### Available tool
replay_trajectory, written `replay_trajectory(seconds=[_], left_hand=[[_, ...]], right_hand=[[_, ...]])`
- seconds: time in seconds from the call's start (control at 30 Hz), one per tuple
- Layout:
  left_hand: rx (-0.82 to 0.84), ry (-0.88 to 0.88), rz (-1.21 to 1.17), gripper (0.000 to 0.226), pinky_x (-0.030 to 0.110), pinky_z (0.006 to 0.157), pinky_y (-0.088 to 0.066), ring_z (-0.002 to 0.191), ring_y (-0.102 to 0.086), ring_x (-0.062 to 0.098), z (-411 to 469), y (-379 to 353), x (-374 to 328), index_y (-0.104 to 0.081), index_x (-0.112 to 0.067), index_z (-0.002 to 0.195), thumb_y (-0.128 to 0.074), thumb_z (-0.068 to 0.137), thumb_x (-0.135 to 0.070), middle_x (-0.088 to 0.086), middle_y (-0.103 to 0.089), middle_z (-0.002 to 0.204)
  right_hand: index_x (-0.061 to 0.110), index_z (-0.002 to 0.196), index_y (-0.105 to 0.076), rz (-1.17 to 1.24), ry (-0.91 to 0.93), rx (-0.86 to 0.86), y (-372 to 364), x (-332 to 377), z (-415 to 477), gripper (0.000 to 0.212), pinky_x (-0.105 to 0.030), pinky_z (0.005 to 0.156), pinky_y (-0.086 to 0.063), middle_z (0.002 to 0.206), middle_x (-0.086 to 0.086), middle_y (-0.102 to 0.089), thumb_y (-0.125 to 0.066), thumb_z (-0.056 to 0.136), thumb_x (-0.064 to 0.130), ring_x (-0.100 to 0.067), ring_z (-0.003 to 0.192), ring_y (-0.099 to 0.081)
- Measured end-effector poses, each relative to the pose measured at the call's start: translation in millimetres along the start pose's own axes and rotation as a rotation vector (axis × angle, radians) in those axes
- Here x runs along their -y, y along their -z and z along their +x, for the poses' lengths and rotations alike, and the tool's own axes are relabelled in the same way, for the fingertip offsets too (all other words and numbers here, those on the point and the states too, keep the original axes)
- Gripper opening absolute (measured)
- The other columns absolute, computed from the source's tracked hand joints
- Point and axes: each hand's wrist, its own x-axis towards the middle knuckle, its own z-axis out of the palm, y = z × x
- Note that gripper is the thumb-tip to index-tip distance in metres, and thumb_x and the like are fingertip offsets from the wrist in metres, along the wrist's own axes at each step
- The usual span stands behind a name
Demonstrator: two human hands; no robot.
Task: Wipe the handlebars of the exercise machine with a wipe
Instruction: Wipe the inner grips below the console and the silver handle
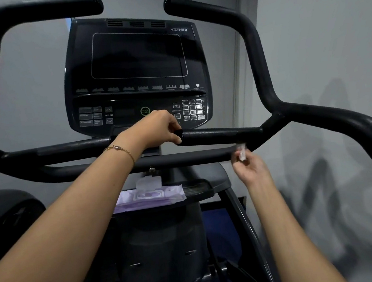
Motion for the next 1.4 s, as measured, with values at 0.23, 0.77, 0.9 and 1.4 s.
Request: replay_trajectory(seconds=[0.23,0.77,0.9,1.4], left_hand=[[0.006,0.003,0.026,0.032,0.031,0.086,-0.051,0.091,-0.062,0.013,0.3,0.1,-0.4,-0.068,-0.016,0.108,-0.075,0.077,-0.023,-0.001,-0.067,0.098],[-0.008,0.002,-0.039,0.03,0.027,0.085,-0.049,0.09,-0.06,0.011,0.1,0.5,2.3,-0.07,-0.015,0.104,-0.077,0.075,-0.021,-0.001,-0.068,0.095],[-0.023,0.0,-0.049,0.031,0.027,0.086,-0.049,0.091,-0.061,0.013,-3.3,-0.8,1.9,-0.069,-0.013,0.106,-0.076,0.076,-0.02,0.001,-0.068,0.098],[-0.07,-0.002,-0.052,0.035,0.025,0.086,-0.046,0.097,-0.061,0.015,-8.6,-6.6,2.5,-0.066,-0.012,0.114,-0.072,0.08,-0.018,0.003,-0.067,0.105]], right_hand=[[0.008,0.079,-0.049,-0.156,-0.017,0.037,2.0,-13.4,3.7,0.026,-0.015,0.038,-0.042,0.065,-0.007,-0.052,-0.032,0.096,-0.003,-0.011,0.053,-0.049],[0.005,0.116,-0.053,-1.753,1.088,-0.001,-30.7,-29.0,-10.2,0.026,-0.03,0.085,-0.04,0.107,-0.007,-0.046,-0.041,0.094,0.007,-0.023,0.096,-0.046],[0.004,0.124,-0.053,-1.918,1.348,0.261,-16.4,-43.5,-23.1,0.03,-0.017,0.067,-0.035,0.094,-0.003,-0.046,-0.043,0.096,0.007,-0.013,0.078,-0.043],[0.005,0.128,-0.05,-1.984,1.29,0.316,-33.0,-72.6,-34.1,0.037,-0.031,0.074,-0.043,0.102,-0.009,-0.041,-0.043,0.093,-0.001,-0.023,0.092,-0.045]])
